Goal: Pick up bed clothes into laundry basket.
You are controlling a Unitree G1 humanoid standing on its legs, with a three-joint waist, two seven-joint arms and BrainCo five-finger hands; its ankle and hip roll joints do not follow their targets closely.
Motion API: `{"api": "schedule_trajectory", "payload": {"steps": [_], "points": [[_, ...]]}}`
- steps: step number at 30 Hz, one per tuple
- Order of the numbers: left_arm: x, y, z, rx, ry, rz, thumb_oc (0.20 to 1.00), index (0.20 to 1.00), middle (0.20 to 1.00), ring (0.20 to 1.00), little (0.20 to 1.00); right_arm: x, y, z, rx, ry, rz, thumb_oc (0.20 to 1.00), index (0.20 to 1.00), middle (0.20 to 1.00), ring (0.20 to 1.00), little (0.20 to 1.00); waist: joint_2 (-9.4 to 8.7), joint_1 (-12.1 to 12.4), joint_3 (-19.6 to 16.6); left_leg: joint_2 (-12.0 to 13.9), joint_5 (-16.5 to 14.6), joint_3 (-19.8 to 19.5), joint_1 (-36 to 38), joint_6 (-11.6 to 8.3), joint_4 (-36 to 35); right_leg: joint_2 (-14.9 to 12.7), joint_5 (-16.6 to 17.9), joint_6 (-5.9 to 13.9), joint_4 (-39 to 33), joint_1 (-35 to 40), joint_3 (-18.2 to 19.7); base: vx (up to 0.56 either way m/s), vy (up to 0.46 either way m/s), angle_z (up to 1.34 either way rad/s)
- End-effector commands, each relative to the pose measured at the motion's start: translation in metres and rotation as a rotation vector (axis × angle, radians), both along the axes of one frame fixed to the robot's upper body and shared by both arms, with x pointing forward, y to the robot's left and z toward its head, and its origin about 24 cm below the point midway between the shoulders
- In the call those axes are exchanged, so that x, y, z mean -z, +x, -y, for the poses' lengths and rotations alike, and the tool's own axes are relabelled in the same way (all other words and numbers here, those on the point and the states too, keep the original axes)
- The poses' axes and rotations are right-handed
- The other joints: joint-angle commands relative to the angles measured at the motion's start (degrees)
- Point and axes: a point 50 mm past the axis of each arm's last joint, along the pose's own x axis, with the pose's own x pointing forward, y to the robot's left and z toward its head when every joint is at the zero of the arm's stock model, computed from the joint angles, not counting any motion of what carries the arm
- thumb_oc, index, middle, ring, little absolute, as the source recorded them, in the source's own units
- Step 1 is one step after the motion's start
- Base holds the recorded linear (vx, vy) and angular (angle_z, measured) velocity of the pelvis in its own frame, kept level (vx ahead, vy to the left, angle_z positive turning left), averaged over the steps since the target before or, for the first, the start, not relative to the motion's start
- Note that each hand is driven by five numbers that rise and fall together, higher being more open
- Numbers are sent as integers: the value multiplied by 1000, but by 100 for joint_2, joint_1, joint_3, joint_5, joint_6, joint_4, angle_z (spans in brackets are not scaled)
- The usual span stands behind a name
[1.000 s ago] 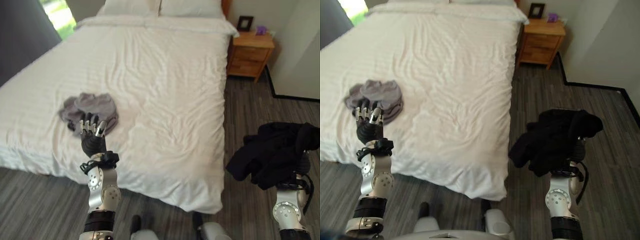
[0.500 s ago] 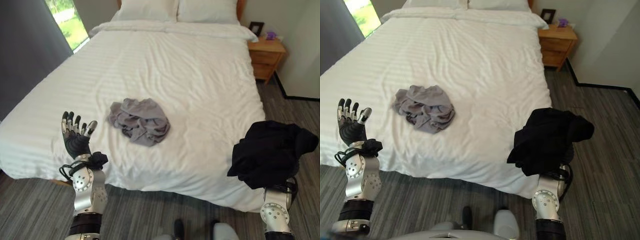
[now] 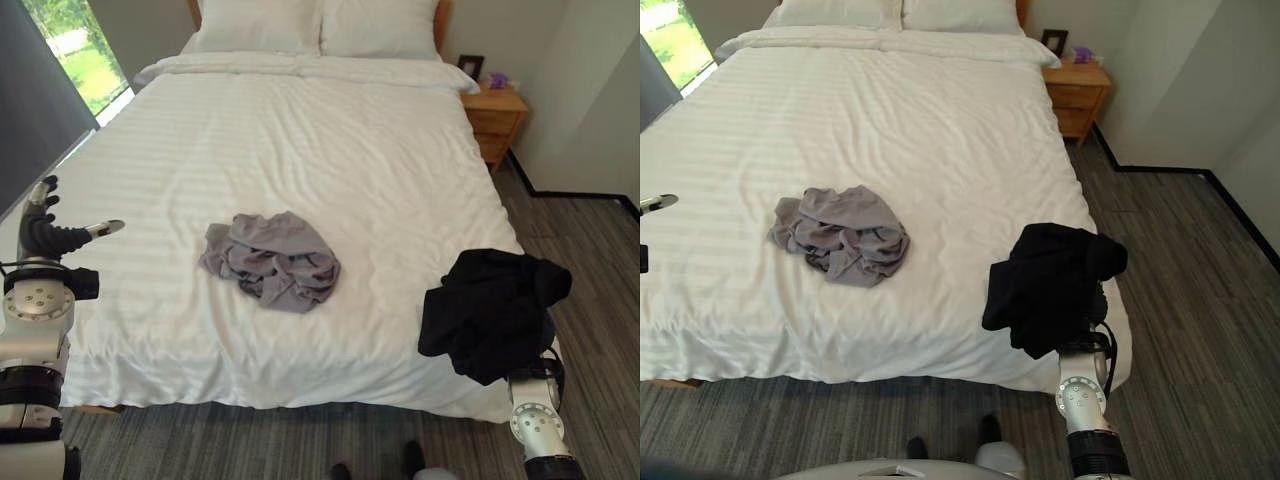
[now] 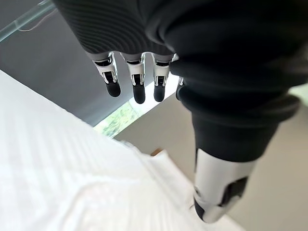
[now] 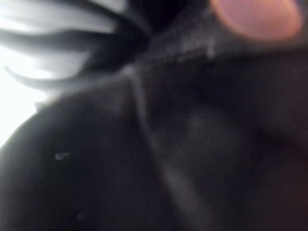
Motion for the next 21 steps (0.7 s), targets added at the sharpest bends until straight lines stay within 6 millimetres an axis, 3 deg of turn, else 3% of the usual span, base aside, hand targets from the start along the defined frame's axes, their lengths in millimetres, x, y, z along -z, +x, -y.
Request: {"api": "schedule_trajectory", "payload": {"steps": [1,11,21], "points": [[-38,6,-2,66,182,-58,1000,1000,1000,1000,1000,-34,13,14,-14,-93,179,200,200,200,200,200,174,-174,-121,409,-113,-408,173,-509,-10,237,-31,124,187,-59,10,0,0,0],[-46,40,29,213,279,-196,1000,1000,1000,1000,1000,-21,10,5,-64,-49,166,200,200,200,200,200,246,-235,-67,424,-103,-389,127,-545,-10,223,0,154,103,-72,43,9,-6,-3],[-24,51,42,234,231,-237,1000,1000,1000,1000,1000,-21,9,0,-83,-38,169,200,200,200,200,200,272,-289,42,438,-93,-372,53,-566,-10,236,-7,157,103,-149,70,5,-3,-1]]}}
